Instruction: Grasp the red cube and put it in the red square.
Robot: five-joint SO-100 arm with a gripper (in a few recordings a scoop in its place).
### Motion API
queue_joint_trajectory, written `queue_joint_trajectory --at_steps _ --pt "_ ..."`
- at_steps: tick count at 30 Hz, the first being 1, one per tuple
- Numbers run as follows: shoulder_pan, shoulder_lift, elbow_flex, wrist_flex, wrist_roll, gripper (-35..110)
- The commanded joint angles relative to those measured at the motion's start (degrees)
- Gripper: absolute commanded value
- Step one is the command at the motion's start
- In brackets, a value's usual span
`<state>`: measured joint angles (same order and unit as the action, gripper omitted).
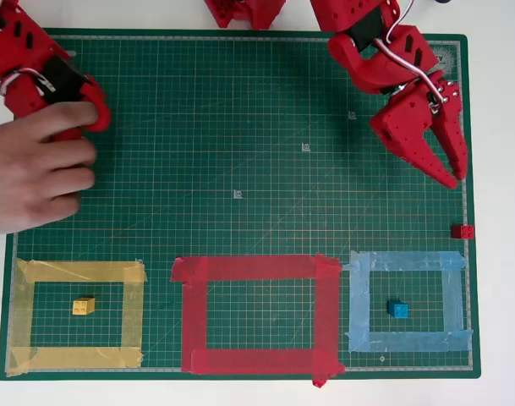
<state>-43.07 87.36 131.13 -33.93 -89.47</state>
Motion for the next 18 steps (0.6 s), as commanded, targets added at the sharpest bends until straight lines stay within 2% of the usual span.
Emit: queue_joint_trajectory --at_steps 1,10,18 --pt "-3.52 -9.49 -6.77 -9.32 0.53 8" --pt "-3.96 -32.17 -30.06 -9.23 0.79 14" --pt "-2.72 -34.98 -35.6 -9.23 2.37 14"
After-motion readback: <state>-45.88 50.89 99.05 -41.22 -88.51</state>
